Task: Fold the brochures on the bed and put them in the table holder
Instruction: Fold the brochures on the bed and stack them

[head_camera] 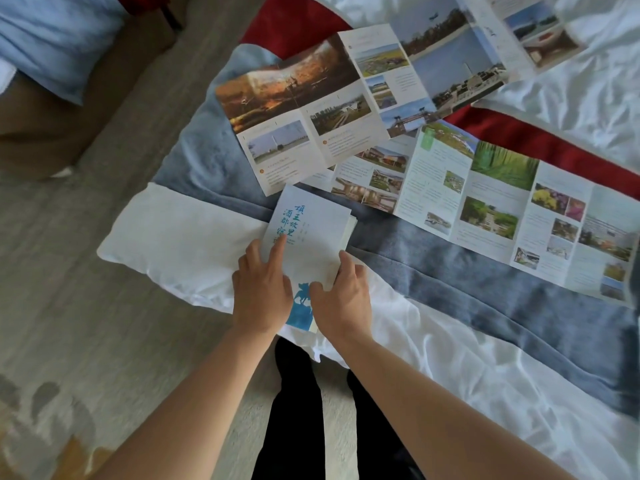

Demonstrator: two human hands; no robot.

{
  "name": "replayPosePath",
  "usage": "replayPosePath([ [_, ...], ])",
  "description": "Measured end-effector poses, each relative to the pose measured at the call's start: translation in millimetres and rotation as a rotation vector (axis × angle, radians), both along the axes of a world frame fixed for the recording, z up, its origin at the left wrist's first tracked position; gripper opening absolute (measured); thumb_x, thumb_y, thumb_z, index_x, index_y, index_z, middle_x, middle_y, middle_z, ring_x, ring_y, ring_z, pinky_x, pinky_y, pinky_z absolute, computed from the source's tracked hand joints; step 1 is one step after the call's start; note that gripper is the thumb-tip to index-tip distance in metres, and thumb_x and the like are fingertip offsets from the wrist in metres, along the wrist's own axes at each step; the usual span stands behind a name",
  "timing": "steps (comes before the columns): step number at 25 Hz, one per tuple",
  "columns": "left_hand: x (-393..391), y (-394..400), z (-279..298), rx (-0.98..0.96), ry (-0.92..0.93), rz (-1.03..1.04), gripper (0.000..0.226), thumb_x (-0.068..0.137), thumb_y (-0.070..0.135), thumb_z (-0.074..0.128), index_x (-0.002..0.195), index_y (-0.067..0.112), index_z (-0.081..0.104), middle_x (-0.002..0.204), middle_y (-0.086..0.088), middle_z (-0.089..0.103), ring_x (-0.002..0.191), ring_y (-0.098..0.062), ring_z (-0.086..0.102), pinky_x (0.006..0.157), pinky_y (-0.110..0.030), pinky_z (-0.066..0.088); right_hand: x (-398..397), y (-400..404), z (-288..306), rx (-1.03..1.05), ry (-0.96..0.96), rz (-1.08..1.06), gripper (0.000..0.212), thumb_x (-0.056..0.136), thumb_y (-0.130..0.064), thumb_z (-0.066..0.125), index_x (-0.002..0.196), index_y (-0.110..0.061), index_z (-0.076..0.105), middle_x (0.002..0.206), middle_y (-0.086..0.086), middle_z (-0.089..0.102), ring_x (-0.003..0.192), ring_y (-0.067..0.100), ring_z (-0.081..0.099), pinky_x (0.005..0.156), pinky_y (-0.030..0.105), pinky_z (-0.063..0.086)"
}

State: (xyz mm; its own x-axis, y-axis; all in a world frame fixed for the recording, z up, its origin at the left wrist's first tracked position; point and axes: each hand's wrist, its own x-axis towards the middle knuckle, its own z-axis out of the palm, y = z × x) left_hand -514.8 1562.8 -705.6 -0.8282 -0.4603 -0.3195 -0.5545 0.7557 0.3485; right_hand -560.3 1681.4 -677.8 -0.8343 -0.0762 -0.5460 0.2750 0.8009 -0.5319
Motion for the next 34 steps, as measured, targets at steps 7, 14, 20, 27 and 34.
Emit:
replayPosePath([
  [7,0,-4,-6,-0.03,0.029,-0.075,0.065,0.083,0.01,0.058,0.146,0.019,0.045,0.148,-0.021,0.037,0.129,-0.042,0.044,0.094,-0.053,0.044,11,-3,2,0.124,0.102,0.135,0.068,0.086,-0.029,0.06,0.148,-0.019,0.033,0.15,0.004,0.035,0.137,0.023,0.034,0.107,0.037,0.036],
  [14,-7,-12,-9,-0.017,-0.035,-0.376,0.088,0.081,0.024,0.074,0.155,0.028,0.027,0.165,-0.016,0.007,0.152,-0.035,0.005,0.12,-0.049,0.02,-17,-5,-9,0.305,0.244,0.739,0.083,0.086,-0.025,0.063,0.155,-0.019,0.017,0.165,0.007,0.003,0.151,0.03,-0.001,0.119,0.048,0.018],
  [20,-17,-11,-19,-0.055,-0.132,-0.4,0.096,0.085,0.03,0.074,0.157,0.032,0.011,0.165,-0.012,-0.003,0.152,-0.034,-0.002,0.121,-0.044,0.018,-27,-11,-23,0.411,0.231,0.79,0.089,0.079,-0.032,0.073,0.151,-0.02,0.021,0.161,0.008,0.01,0.147,0.033,0.009,0.116,0.049,0.021],
  [27,-16,-6,-21,-0.127,-0.149,-0.418,0.087,0.089,0.029,0.069,0.156,0.027,0.013,0.165,-0.017,-0.004,0.152,-0.038,-0.003,0.121,-0.047,0.017,-50,2,-26,0.42,0.319,0.79,0.085,0.081,-0.039,0.076,0.148,-0.023,0.026,0.16,0.01,0.014,0.146,0.031,0.013,0.118,0.05,0.018],
  [34,-30,2,-6,-0.221,-0.231,-0.423,0.083,0.079,0.031,0.078,0.147,0.021,0.033,0.16,-0.021,0.018,0.148,-0.04,0.017,0.117,-0.047,0.026,-61,-1,-24,0.407,0.312,0.83,0.075,0.077,-0.029,0.077,0.139,-0.019,0.036,0.153,0.014,0.023,0.138,0.035,0.027,0.113,0.052,0.023],
])
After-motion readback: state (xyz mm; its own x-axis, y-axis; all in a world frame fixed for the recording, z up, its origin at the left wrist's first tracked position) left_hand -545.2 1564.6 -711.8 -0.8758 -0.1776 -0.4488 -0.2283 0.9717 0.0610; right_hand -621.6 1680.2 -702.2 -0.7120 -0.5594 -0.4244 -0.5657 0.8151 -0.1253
